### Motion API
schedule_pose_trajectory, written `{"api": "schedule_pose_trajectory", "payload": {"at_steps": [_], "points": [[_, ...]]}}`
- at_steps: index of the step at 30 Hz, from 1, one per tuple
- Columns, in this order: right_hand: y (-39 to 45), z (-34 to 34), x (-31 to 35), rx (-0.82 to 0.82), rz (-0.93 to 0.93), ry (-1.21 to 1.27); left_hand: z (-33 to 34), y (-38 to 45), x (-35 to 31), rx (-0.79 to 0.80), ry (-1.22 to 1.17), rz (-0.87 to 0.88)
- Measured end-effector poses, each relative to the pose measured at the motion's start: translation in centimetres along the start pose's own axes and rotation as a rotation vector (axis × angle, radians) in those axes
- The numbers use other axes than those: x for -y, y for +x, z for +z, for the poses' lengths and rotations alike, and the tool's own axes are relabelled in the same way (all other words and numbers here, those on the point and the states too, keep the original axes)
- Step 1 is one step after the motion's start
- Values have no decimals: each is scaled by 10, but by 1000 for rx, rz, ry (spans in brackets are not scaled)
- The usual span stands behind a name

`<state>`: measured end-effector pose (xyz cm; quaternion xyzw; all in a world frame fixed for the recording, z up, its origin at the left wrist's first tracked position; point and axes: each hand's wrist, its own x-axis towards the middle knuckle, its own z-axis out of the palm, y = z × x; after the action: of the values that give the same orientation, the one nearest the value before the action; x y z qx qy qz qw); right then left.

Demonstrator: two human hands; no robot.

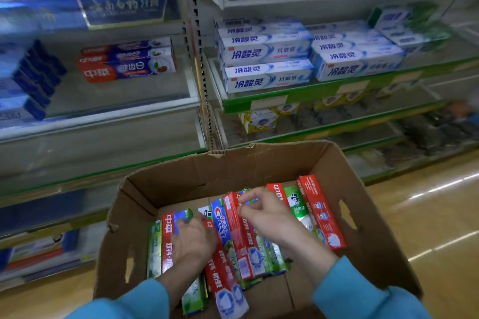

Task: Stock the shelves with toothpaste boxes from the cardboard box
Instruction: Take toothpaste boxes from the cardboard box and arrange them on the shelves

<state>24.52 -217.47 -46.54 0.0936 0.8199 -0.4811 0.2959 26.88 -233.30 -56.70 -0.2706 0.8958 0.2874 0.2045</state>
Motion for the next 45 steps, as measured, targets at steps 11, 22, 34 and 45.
{"api": "schedule_pose_trajectory", "payload": {"at_steps": [11, 22, 34, 45], "points": [[5, 1, -10, -3, -8, -23, 4, -2, 11, 32, 193, 101], [11, 11, -9, 27, 15, 0, -2, 4, 9, 261, 406, 147], [16, 15, -10, 43, 22, 27, -13, 3, 21, 203, 268, 232], [30, 23, 23, 106, -32, -87, -76, -5, 41, 109, -294, 232]]}}
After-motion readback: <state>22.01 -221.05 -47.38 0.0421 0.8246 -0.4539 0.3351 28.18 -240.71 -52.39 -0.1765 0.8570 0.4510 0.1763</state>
